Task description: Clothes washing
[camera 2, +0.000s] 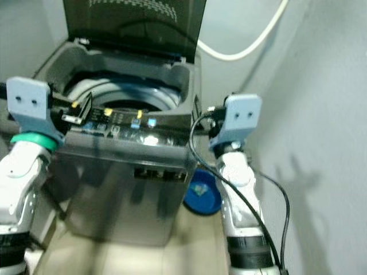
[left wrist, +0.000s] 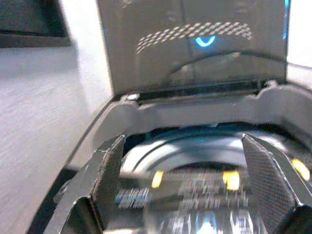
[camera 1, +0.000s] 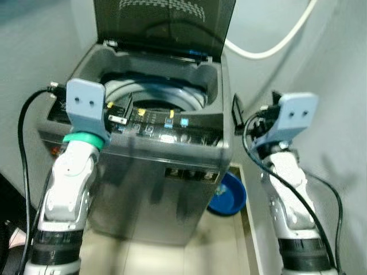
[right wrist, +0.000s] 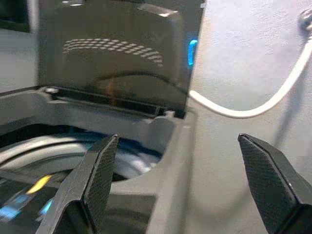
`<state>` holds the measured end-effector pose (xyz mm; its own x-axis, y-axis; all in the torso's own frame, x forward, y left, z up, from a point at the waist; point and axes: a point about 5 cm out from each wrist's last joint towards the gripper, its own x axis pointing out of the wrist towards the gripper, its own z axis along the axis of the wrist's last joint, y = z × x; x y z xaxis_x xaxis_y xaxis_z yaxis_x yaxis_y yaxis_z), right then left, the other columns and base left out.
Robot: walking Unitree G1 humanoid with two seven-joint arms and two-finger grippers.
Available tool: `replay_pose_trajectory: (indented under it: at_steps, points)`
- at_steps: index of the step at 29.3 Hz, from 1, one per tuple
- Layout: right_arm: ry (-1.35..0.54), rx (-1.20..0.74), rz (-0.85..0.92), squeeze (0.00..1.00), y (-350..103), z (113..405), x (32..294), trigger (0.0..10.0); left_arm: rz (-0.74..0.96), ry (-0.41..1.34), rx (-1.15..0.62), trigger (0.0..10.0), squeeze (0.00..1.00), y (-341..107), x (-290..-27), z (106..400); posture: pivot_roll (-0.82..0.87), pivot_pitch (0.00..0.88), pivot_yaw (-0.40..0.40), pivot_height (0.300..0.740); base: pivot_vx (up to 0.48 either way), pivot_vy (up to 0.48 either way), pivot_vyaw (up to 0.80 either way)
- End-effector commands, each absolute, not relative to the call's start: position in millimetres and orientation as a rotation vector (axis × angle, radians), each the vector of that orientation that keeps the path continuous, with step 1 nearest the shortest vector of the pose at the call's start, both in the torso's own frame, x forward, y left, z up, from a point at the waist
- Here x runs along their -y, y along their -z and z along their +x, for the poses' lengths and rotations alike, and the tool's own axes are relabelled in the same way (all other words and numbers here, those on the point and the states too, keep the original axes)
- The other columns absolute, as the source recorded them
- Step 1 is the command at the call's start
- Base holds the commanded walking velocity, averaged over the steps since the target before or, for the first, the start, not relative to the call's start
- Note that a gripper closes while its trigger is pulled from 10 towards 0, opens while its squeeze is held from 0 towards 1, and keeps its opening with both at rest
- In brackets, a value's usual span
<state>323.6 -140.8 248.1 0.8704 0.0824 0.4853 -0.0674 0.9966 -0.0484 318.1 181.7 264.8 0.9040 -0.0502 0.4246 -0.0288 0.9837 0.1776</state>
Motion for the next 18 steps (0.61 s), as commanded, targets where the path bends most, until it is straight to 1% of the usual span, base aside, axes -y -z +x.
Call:
replay_pose_trajectory:
  at_steps: [1,4,12,18]
  points:
    - [-0.061,0.496,-0.037,0.00,-245,324,145,10.0,0.181,0.023,0.429,10.0,0.00,-261,-178,319,0.05,0.041,-0.028,0.740,-0.368,0.000,0.00]
    - [-0.063,0.494,-0.040,0.00,-244,324,144,10.0,0.180,0.024,0.428,10.0,0.00,-261,-177,319,0.05,0.041,-0.028,0.740,-0.368,0.000,0.00]
    - [-0.097,0.486,-0.072,0.00,-243,324,141,10.0,0.166,0.026,0.420,10.0,0.00,-260,-176,320,0.05,0.041,-0.030,0.740,0.000,0.000,0.00]
    - [-0.158,0.467,-0.091,0.00,-237,323,137,10.0,0.188,0.044,0.386,10.0,0.00,-250,-171,320,0.05,0.034,-0.030,0.740,0.000,0.000,0.80]
